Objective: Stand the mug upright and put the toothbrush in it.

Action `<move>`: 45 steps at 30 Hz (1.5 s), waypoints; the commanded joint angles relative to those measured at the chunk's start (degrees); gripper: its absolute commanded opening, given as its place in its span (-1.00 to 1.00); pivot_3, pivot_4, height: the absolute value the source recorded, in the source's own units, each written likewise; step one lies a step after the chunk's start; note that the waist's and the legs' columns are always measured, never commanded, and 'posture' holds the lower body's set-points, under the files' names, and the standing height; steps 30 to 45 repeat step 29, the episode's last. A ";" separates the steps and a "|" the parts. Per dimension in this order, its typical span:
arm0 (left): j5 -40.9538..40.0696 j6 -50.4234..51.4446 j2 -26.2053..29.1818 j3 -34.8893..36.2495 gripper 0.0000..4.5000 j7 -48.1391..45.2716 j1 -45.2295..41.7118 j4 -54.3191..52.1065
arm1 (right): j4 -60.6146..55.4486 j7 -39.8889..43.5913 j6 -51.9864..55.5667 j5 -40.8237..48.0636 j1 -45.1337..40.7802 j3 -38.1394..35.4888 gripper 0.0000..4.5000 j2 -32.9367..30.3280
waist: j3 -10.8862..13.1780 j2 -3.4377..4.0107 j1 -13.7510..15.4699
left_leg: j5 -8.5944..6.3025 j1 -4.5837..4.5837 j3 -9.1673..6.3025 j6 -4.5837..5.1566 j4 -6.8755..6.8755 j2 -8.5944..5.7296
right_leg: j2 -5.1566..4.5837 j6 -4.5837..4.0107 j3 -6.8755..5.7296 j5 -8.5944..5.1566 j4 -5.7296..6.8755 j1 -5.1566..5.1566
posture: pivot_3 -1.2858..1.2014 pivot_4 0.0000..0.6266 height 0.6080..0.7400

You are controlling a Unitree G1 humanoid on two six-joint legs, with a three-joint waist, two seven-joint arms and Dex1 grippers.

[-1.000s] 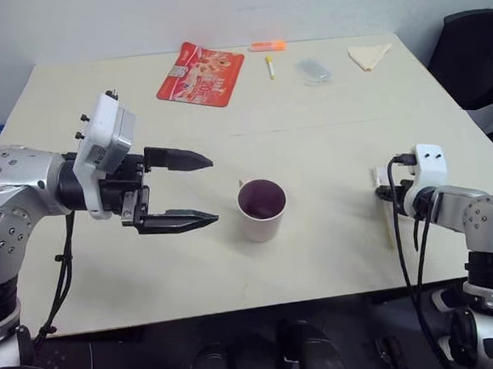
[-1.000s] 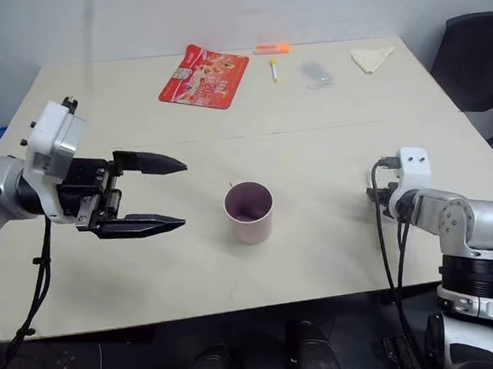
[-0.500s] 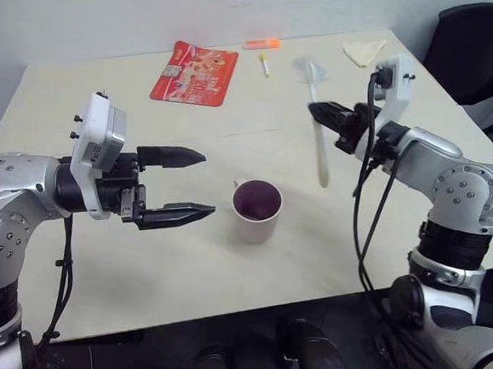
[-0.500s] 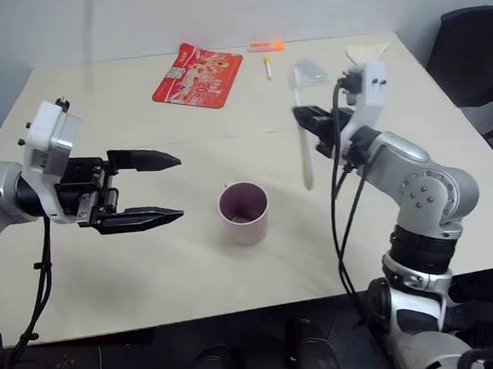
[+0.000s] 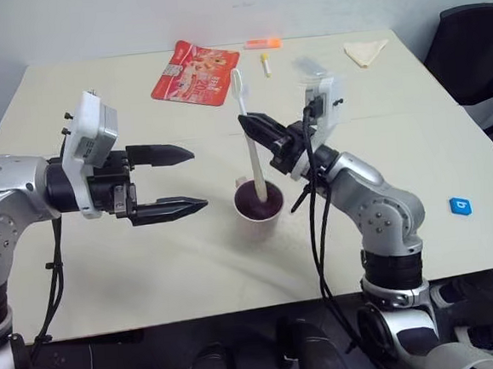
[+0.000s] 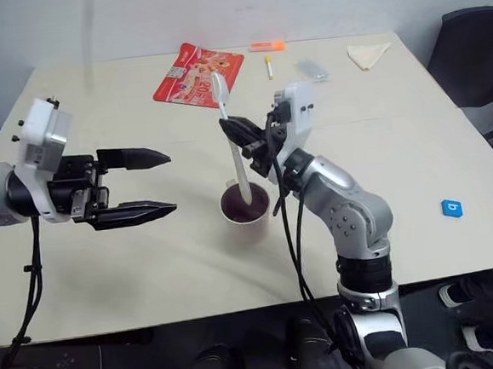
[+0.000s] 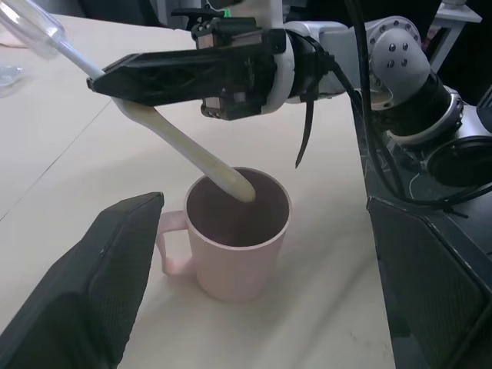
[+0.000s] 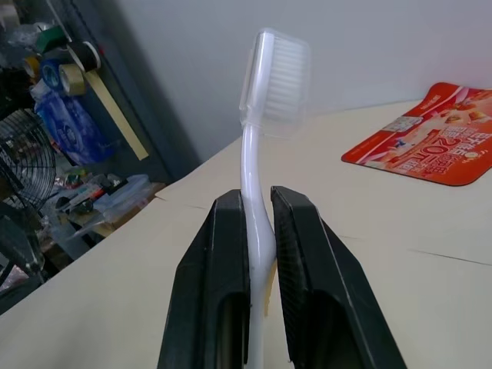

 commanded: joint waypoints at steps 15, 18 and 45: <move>-0.46 -0.09 1.37 1.68 1.00 0.15 -1.47 1.64 | -13.84 8.73 0.27 12.71 10.14 -5.12 0.99 -13.02 | 0.00 0.00 0.12 | 0.00 0.02 0.00 0.00 0.01 -0.01 | -0.01 0.00 0.02 0.00 0.00 0.01 | 0.03 -0.52 1.00; 0.25 -1.09 1.70 2.15 1.00 -0.50 0.32 1.76 | -13.87 17.68 6.88 16.92 8.41 -6.76 0.99 -27.00 | 0.07 0.11 0.16 | 0.00 0.07 0.01 0.01 0.00 0.00 | -0.01 0.00 0.04 0.00 0.01 0.04 | 0.03 -0.52 1.00; 10.31 -13.70 14.10 12.86 1.00 -16.51 19.15 10.80 | 6.47 56.78 -3.10 4.31 13.98 -7.21 0.99 -65.47 | 0.20 0.21 0.02 | -0.09 0.29 0.32 0.09 -0.17 -0.08 | 0.04 0.00 0.00 -0.05 -0.40 0.06 | 0.03 -0.52 1.00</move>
